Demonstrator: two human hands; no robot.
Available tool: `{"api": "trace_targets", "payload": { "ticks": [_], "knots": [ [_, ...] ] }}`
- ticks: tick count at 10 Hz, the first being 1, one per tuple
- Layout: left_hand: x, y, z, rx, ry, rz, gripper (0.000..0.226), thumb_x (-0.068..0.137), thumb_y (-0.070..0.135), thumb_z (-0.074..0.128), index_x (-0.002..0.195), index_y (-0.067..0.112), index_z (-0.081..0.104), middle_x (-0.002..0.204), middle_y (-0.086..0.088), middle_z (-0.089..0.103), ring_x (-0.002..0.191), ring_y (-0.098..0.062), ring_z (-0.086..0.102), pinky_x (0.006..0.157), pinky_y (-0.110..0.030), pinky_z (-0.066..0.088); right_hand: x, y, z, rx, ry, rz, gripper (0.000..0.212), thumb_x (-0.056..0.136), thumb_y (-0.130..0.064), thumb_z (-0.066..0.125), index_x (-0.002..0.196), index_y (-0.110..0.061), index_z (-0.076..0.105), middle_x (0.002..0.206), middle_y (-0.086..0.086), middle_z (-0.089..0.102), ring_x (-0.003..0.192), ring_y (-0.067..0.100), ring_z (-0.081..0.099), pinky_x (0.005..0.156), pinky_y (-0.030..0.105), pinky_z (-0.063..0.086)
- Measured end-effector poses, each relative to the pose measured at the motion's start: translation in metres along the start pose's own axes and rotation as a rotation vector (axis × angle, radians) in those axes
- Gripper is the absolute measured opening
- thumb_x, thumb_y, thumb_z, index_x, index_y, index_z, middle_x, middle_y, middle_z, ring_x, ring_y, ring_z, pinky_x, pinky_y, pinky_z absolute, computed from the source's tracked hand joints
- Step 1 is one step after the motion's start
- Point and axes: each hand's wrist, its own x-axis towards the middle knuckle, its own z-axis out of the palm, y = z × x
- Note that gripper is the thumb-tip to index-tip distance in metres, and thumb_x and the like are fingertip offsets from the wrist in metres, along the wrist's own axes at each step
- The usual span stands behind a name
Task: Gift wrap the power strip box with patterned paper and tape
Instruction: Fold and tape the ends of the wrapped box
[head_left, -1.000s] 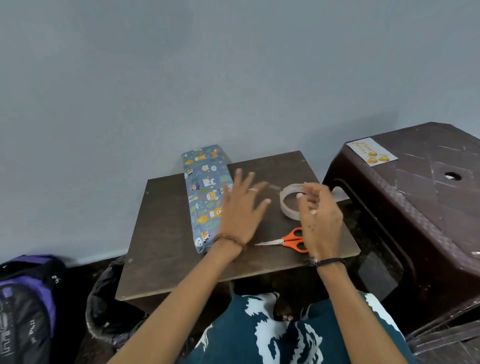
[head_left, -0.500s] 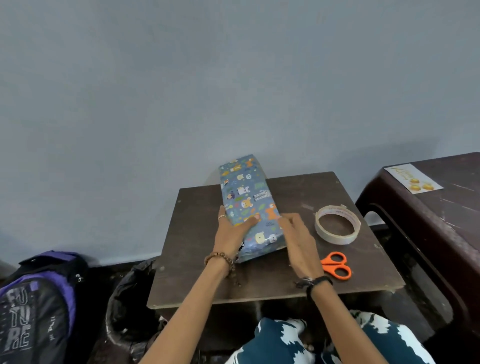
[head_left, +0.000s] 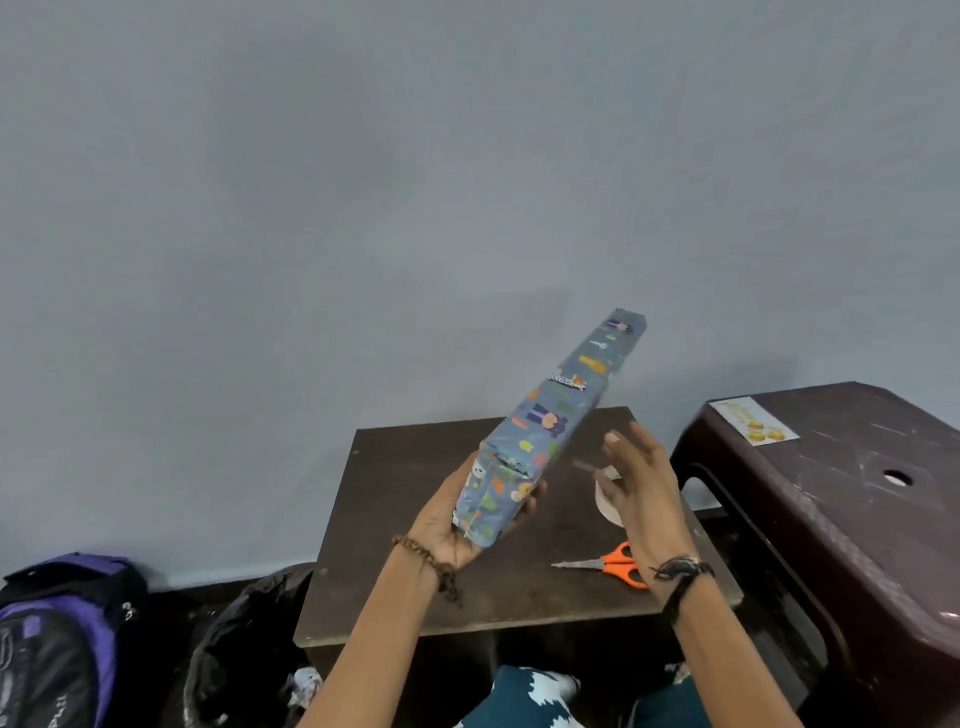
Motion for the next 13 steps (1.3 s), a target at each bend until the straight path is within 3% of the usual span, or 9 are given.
{"api": "trace_targets", "payload": {
  "ticks": [1,3,4,5,7,8,9,11,13],
  "knots": [
    [-0.006,-0.003,-0.002,-0.008,0.062,0.007,0.046,0.098,0.026,0.033,0.137,0.0,0.036,0.05,-0.01,0.066,0.045,-0.021,0.066,0.038,-0.028,0.051,0.006,-0.004,-0.005,0.337,-0.132,0.196,0.036,0.082,-0.021,0.057,0.117,-0.02,0.05,0.119,0.002,0.054,0.101,0.012,0.057,0.082,0.029,0.048],
    [-0.025,0.007,0.01,-0.067,-0.245,-0.142,0.043,0.071,0.03,0.059,0.093,-0.005,0.072,0.098,-0.028,0.067,0.082,-0.042,0.068,0.063,-0.037,0.059,0.01,-0.002,-0.004,0.732,-0.34,0.094,0.082,0.054,-0.035,0.088,0.128,-0.019,0.055,0.13,0.008,0.056,0.123,0.025,0.051,0.106,0.046,0.037],
    [-0.02,0.003,0.012,-0.34,-0.274,0.012,0.048,0.075,0.03,0.054,0.108,-0.003,0.066,0.116,-0.028,0.06,0.09,-0.043,0.065,0.068,-0.04,0.059,0.011,0.004,0.002,0.739,-0.161,0.102,0.027,0.078,-0.029,0.07,0.103,-0.018,0.066,0.114,0.008,0.064,0.093,0.024,0.069,0.073,0.031,0.057],
    [-0.009,-0.008,0.007,-0.52,-0.189,0.144,0.028,0.081,0.011,0.041,0.104,0.008,0.058,0.111,-0.024,0.059,0.09,-0.035,0.064,0.073,-0.042,0.058,0.014,0.012,0.009,0.704,-0.012,0.126,0.024,0.093,-0.025,0.05,0.111,-0.013,0.06,0.119,0.013,0.061,0.094,0.03,0.067,0.073,0.036,0.057],
    [0.011,-0.03,0.008,-0.163,0.155,0.348,0.047,0.072,0.008,0.069,0.113,0.022,0.054,0.094,-0.001,0.059,0.092,-0.017,0.056,0.074,-0.035,0.046,0.004,0.021,0.027,0.482,0.046,0.038,0.041,0.086,-0.014,0.057,0.126,-0.019,0.052,0.116,0.006,0.064,0.089,0.018,0.069,0.067,0.037,0.06],
    [0.017,-0.03,0.009,-0.374,0.323,0.384,0.068,0.083,0.006,0.063,0.143,0.01,0.03,0.116,-0.011,0.057,0.103,-0.023,0.053,0.078,-0.042,0.051,-0.001,0.024,0.029,0.419,-0.011,0.111,0.031,0.089,-0.02,0.054,0.12,-0.02,0.052,0.112,0.005,0.063,0.099,0.021,0.063,0.071,0.039,0.059],
    [0.017,-0.03,0.001,-0.484,0.346,0.466,0.072,0.085,0.006,0.06,0.146,0.01,0.022,0.088,-0.008,0.059,0.089,-0.021,0.058,0.075,-0.044,0.057,-0.001,0.021,0.026,0.45,0.04,0.179,0.033,0.092,-0.032,0.051,0.121,-0.017,0.052,0.111,0.005,0.059,0.109,0.022,0.056,0.091,0.049,0.048],
    [0.014,-0.011,-0.021,-0.337,0.4,0.606,0.043,0.09,0.022,0.055,0.132,0.019,0.043,0.085,0.002,0.056,0.084,-0.015,0.057,0.089,-0.048,0.048,0.003,0.014,0.003,-0.016,0.265,-0.018,0.064,0.087,-0.037,0.058,0.141,-0.015,0.032,0.126,0.0,0.047,0.117,0.012,0.047,0.105,0.034,0.032],
    [0.031,0.039,0.0,-0.133,0.434,0.67,0.044,0.094,0.033,0.048,0.131,0.01,0.051,0.123,-0.009,0.059,0.109,-0.027,0.059,0.093,-0.044,0.048,0.01,-0.01,0.014,-0.613,-0.087,-0.179,0.073,0.076,-0.043,0.067,0.139,-0.021,0.038,0.134,-0.011,0.041,0.126,0.007,0.037,0.1,0.024,0.029]
  ]
}}
